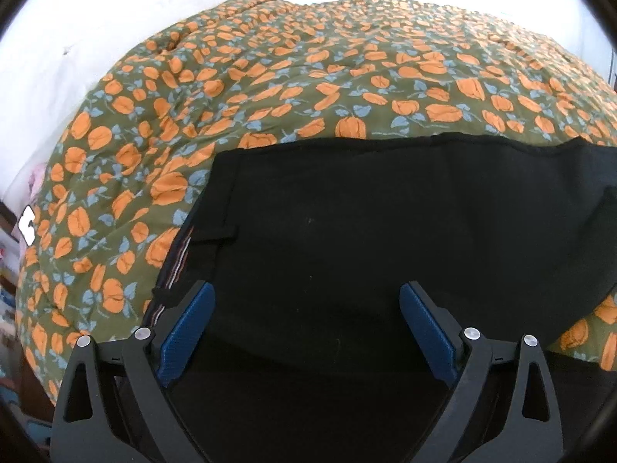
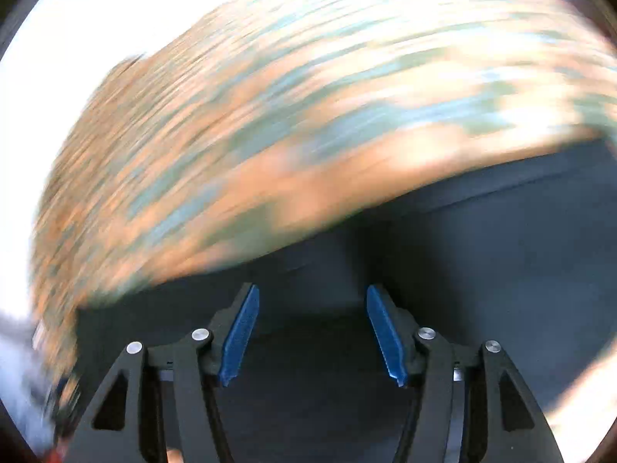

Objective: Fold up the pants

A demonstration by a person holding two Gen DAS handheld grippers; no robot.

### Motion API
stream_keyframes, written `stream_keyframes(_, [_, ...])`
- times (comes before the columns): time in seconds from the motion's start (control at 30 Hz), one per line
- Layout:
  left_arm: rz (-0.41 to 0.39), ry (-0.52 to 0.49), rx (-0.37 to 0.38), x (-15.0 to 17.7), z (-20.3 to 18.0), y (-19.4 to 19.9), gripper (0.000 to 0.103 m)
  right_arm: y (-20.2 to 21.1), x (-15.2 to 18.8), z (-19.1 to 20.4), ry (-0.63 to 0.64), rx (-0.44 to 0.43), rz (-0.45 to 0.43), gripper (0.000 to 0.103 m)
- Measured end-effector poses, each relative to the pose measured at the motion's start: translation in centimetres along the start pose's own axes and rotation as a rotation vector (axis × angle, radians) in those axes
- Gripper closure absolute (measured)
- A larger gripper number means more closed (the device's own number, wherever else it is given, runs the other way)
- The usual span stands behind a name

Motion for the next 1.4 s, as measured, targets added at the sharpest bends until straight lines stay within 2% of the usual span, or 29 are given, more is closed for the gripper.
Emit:
stream_keyframes(0.07, [-0.012, -0.003, 0.02, -0.8, -0.5, 0.4, 0.006, 2.4, -1.5, -9.2, -0.167, 0.181, -0.023, 0.044])
stream_keyframes(0.1, [-0.025, -0.008, 0.037, -1.3, -1.1, 0.6, 0.005, 3.6, -1.7, -11.5, -0.223, 0.203, -0.042, 0.042])
stream_keyframes(0.13, [-0.036, -0.021, 0.049, -1.7, -1.8, 0.7, 0.005, 5.1, -1.7, -13.0, -0.258, 0.185, -0.077, 0.042])
stream_keyframes(0.2, [-0.037, -0.055, 0.051, -2.4, -3.3, 0.2, 0.004, 7.1, -1.3, -12.8, -0.23, 0.046, -0.111, 0.041])
stream_keyframes(0.27, [0.031, -0.068, 0.072, -2.4, -4.8, -1.6, 0.003, 7.1, 0.1, -10.3, -0.149, -0.129, -0.067, 0.036])
stream_keyframes(0.3, [0.086, -0.063, 0.086, -2.1, -5.4, -2.8, 0.004, 6.5, 1.2, -9.2, -0.115, -0.158, -0.031, 0.036])
stream_keyframes(0.33, [0.112, -0.053, 0.075, -1.9, -5.5, -3.5, 0.003, 6.0, 2.3, -9.2, -0.097, -0.141, -0.003, 0.036])
stream_keyframes(0.37, [0.114, -0.036, 0.058, -1.7, -5.4, -3.4, 0.003, 4.9, 3.5, -9.8, -0.091, -0.069, 0.036, 0.036])
stream_keyframes(0.43, [0.077, -0.02, 0.05, -1.7, -5.0, -1.3, 0.004, 4.6, 4.4, -12.1, -0.18, 0.006, 0.037, 0.051])
stream_keyframes(0.47, [0.052, -0.035, 0.076, -1.6, -5.1, 0.1, 0.004, 5.7, 4.9, -13.5, -0.239, 0.022, 0.001, 0.047])
stream_keyframes(0.5, [0.024, -0.069, 0.105, -1.2, -5.3, 1.8, 0.004, 7.3, 5.4, -14.5, -0.247, 0.109, -0.039, 0.039])
stream_keyframes(0.53, [0.002, -0.104, 0.117, -0.7, -5.6, 3.3, 0.004, 9.0, 6.1, -14.8, -0.211, 0.17, -0.079, 0.038])
stream_keyframes(0.57, [-0.019, -0.144, 0.129, 0.0, -5.9, 4.7, 0.004, 11.2, 7.2, -14.2, -0.138, 0.16, -0.119, 0.038])
stream_keyframes(0.63, [-0.026, -0.194, 0.181, 2.0, -6.8, 7.1, 0.004, 14.1, 10.1, -12.5, -0.045, 0.082, -0.119, 0.035])
stream_keyframes(0.7, [0.009, -0.207, 0.279, 5.0, -8.0, 8.8, 0.004, 17.0, 14.4, -10.8, 0.006, -0.057, -0.063, 0.029])
stream_keyframes(0.8, [0.077, -0.219, 0.373, 9.4, -10.1, 9.6, 0.003, 19.1, 22.7, -8.5, -0.022, -0.276, 0.059, 0.024])
stream_keyframes(0.87, [0.113, -0.247, 0.367, 12.0, -11.1, 9.2, 0.004, 18.8, 27.9, -9.1, -0.074, -0.321, 0.156, 0.024])
stream_keyframes(0.93, [0.15, -0.253, 0.344, 13.8, -10.9, 8.5, 0.003, 18.2, 32.6, -12.6, -0.155, -0.235, 0.222, 0.024])
stream_keyframes(0.97, [0.149, -0.248, 0.341, 14.2, -10.7, 8.5, 0.003, 18.1, 33.8, -14.5, -0.19, -0.191, 0.224, 0.025])
stream_keyframes(1.07, [0.133, -0.228, 0.31, 13.7, -9.0, 8.9, 0.003, 20.8, 36.5, -22.9, -0.372, -0.021, 0.143, 0.029])
stream_keyframes(1.13, [0.111, -0.195, 0.299, 12.5, -8.3, 9.3, 0.004, 22.7, 35.6, -24.7, -0.404, 0.047, 0.104, 0.03])
stream_keyframes(1.2, [0.068, -0.148, 0.314, 10.5, -7.3, 9.8, 0.004, 25.0, 34.3, -23.4, -0.339, 0.097, 0.075, 0.028])
stream_keyframes(1.23, [0.046, -0.127, 0.319, 9.5, -7.1, 9.9, 0.004, 25.6, 33.6, -21.4, -0.293, 0.095, 0.072, 0.028])
stream_keyframes(1.33, [-0.001, -0.042, 0.311, 5.9, -6.4, 9.5, 0.003, 26.6, 30.1, -14.1, -0.182, -0.031, 0.067, 0.028])
stream_keyframes(1.4, [-0.022, 0.056, 0.304, 3.0, -5.7, 8.3, 0.003, 25.6, 27.5, -6.7, -0.096, -0.147, 0.082, 0.025])
Point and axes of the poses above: each gripper's, at about its wrist camera, not at the fingertips, and y roughly against the way its jaws point, z to its left, x to its underside, the point moved 5 cm from there along -y, roughly the way its jaws point, and after that the axes turned 5 degrees about x, right-handed, at the moved point
